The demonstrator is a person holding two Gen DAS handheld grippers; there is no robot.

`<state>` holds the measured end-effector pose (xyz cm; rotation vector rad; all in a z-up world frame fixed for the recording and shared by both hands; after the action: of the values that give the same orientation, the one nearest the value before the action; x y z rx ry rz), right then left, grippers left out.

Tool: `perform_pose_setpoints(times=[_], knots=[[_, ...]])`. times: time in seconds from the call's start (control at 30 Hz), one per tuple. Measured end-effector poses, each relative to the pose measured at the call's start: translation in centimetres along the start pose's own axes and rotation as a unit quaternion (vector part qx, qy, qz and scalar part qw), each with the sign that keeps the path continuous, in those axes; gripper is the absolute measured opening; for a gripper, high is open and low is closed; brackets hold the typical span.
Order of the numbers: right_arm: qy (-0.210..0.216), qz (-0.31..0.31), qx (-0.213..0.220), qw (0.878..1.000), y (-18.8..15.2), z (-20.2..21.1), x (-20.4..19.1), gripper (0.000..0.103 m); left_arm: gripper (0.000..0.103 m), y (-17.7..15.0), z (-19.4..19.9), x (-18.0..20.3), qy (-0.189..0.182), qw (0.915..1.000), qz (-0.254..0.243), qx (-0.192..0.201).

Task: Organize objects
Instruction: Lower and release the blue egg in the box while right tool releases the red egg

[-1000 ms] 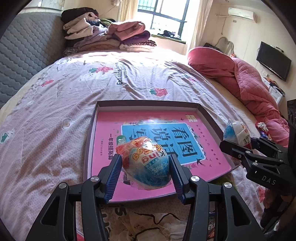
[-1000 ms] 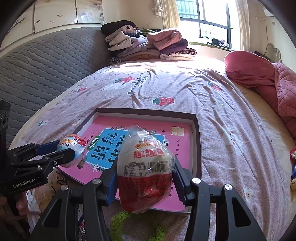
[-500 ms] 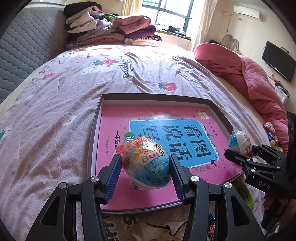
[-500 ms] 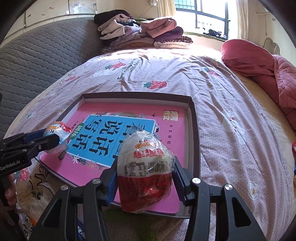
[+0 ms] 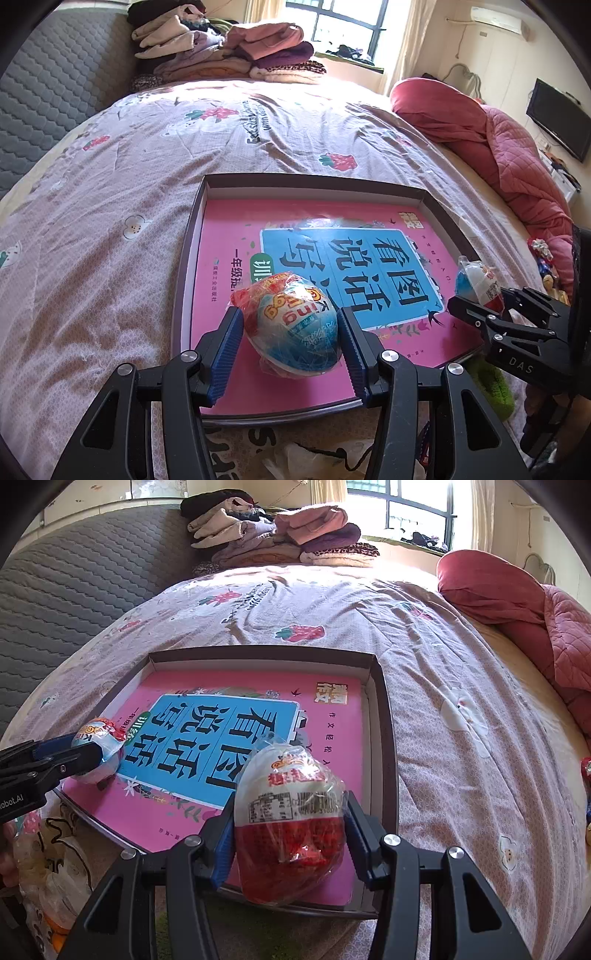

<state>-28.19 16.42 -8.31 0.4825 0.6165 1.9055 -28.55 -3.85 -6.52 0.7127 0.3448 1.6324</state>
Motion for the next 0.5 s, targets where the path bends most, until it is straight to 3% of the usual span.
perform_pose_setpoints(times=[0.5], knots=[[-0.015,-0.002,-0.005,1.0,-0.03,-0.49,0.23,0.052,0.054,-0.18,0.29,0.49,-0.004,1.0,-0.006,0.0]])
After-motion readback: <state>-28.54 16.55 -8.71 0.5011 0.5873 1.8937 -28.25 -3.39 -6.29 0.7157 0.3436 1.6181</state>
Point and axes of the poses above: each gripper's, at about its wrist camera, not at the fingertips, and z roughly against the way its jaws point, x to its right, y to its top, the point moved 6 cm from there along -z, roughly the way its jaws point, and after that the axes turned 9 degrees about z, right-handed, at the moved point
